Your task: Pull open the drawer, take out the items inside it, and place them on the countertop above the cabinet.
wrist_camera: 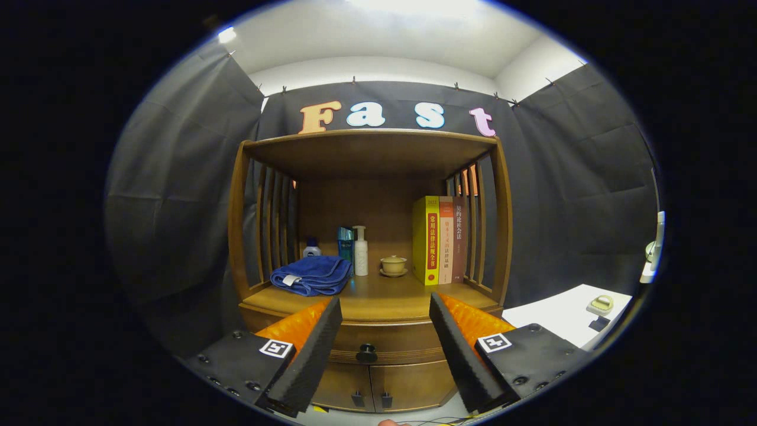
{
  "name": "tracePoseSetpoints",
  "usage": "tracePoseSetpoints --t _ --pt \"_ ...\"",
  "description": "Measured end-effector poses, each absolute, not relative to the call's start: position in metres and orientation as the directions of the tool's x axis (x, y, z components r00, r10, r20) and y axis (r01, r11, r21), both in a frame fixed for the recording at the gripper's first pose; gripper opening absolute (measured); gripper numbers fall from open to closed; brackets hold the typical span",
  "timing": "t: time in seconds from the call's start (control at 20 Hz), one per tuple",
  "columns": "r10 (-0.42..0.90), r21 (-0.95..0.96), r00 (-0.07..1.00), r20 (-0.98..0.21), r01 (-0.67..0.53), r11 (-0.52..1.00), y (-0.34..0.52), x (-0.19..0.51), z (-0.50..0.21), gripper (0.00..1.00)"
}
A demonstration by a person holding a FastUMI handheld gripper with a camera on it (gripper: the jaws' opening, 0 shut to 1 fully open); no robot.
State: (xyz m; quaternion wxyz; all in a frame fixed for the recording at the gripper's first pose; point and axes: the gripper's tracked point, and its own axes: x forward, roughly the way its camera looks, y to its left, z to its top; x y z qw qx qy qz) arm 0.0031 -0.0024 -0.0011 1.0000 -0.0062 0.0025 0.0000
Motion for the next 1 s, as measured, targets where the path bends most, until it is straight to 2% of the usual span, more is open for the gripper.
tracePoseSetpoints --t 0.45,1.0 --pt "-0.002 -0.001 0.999 -0.047 0.002 1.000 -0.004 0.009 -0.018 0.98" --pt "0.000 -0.010 0.962 -0.272 -0.003 1.000 0.004 0.067 -0.140 0.98"
